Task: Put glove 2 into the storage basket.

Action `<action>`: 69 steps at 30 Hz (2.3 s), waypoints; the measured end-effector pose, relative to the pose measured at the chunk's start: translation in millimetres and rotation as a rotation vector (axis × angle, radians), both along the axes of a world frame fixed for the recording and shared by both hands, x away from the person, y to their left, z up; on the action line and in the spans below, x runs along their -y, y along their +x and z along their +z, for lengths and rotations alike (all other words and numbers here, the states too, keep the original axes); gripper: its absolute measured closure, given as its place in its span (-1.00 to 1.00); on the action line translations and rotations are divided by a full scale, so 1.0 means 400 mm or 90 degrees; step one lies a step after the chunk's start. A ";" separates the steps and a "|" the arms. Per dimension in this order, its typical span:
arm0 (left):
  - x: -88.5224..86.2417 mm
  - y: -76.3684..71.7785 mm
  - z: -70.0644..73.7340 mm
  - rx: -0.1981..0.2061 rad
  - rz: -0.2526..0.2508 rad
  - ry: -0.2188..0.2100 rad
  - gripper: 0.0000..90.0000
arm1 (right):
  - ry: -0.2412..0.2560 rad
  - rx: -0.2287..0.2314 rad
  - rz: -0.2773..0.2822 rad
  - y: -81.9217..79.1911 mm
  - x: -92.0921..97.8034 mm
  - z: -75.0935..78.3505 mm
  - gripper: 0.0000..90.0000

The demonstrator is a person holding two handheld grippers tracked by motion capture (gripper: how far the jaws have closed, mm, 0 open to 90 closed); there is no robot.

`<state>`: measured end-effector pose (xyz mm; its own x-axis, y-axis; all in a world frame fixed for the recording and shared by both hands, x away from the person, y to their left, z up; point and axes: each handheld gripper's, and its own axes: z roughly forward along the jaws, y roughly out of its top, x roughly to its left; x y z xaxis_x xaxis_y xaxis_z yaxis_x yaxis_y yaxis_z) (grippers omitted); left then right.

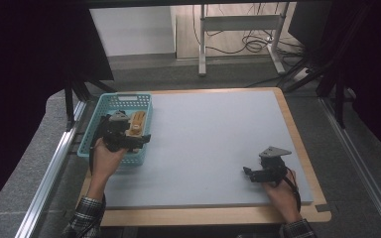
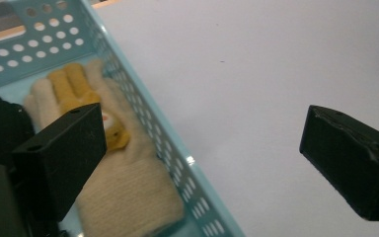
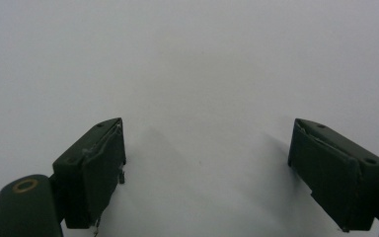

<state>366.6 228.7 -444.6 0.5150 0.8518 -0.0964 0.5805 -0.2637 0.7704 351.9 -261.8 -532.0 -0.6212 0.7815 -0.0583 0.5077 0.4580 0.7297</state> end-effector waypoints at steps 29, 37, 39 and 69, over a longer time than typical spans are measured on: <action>0.165 -0.020 -0.011 0.010 -0.092 -0.008 -0.91 | 0.001 -0.001 -0.001 0.000 0.000 0.000 -0.69; 0.212 -0.026 -0.023 0.010 -0.120 -0.008 -0.91 | 0.000 0.001 0.000 0.000 0.000 0.000 -0.69; 0.225 -0.026 -0.029 0.009 -0.126 -0.009 -0.91 | -0.001 0.002 0.000 0.000 0.000 0.000 -0.69; 0.385 -0.035 -0.109 0.001 -0.226 -0.017 -0.99 | 0.001 -0.001 0.001 0.000 0.000 0.000 -0.69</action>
